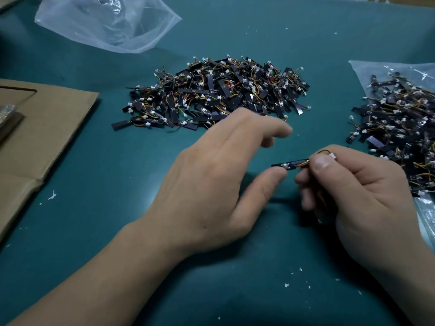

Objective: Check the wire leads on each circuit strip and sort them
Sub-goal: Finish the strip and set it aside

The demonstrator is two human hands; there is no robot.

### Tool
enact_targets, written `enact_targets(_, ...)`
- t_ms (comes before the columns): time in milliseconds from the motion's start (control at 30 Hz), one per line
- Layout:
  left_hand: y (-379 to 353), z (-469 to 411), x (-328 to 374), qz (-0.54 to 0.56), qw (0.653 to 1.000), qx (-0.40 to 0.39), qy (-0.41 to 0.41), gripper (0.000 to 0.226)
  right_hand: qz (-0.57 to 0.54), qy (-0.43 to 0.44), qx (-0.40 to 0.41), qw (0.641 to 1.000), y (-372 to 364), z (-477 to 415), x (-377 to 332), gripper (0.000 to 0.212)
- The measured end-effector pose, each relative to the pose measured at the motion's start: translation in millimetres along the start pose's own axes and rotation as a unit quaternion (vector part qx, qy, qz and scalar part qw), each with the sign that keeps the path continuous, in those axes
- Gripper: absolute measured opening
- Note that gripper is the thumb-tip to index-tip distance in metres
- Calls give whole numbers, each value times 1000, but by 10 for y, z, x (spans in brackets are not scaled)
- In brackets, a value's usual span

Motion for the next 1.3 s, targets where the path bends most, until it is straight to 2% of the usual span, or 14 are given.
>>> enact_targets(167, -146, 27, -48, -5, 997, -72, 7, 27, 57, 29, -5, 998, -23, 20, -78, 29)
enact_targets(367, -126, 22, -102, 49, 997, -55, 14, 23, 96, 30, -27, 995, -92, 22, -90, 30)
enact_targets(900, -186, 35, -132, 42, 995, -86, 35, 25, 120, 37, -19, 992, -90, 31, -106, 31)
enact_targets(1133, -143, 26, -104, 64, 995, -76, 29, 27, 35, 39, -57, 997, -100, 43, -62, 22)
enact_targets(1200, -158, 33, -102, 64, 994, -87, 28, 27, 42, 46, -45, 997, -76, 42, -54, 25)
enact_targets(1300, -206, 42, -105, 49, 993, -105, 32, 30, 82, 59, -34, 994, -90, 36, -77, 14)
Point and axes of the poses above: each hand's wrist, its own z-axis away from the middle knuckle, its own y-axis out of the back of the hand, x = y × z, the point moved 8 cm from there along -z, towards the middle knuckle, and after that the axes turned 5 degrees about -y, right-handed, at the moved point
